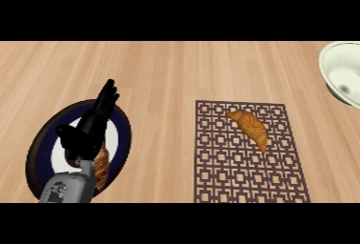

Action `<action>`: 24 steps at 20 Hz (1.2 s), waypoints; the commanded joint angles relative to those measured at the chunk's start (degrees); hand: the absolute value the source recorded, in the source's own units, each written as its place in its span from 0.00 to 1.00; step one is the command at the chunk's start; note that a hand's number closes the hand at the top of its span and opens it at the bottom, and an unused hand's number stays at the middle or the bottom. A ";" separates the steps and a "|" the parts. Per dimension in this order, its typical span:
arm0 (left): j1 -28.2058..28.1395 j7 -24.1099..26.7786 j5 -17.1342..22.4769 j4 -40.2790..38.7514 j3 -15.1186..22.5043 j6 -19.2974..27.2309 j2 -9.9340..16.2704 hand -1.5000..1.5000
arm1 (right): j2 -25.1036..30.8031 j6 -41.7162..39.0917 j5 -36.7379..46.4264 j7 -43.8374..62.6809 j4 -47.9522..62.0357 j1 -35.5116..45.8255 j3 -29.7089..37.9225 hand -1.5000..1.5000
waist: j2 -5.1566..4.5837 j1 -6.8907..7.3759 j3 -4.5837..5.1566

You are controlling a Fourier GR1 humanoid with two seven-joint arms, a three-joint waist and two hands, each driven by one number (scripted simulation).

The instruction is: Pick the cupcake from the placemat and place it in the bowl

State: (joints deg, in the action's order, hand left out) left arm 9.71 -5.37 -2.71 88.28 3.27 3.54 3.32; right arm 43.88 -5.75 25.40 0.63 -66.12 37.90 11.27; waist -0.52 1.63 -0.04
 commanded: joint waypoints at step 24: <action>0.95 -1.72 0.71 1.21 -0.90 -1.81 1.07 0.50 | 5.03 -7.28 0.08 -37.03 52.64 12.60 9.70 0.00 | -0.42 0.99 -0.24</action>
State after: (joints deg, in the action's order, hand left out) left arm 9.96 -4.70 -3.39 87.92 4.20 2.88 2.50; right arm 47.41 -9.37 28.75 -31.48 -14.99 49.76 17.74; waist -1.21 2.93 -0.28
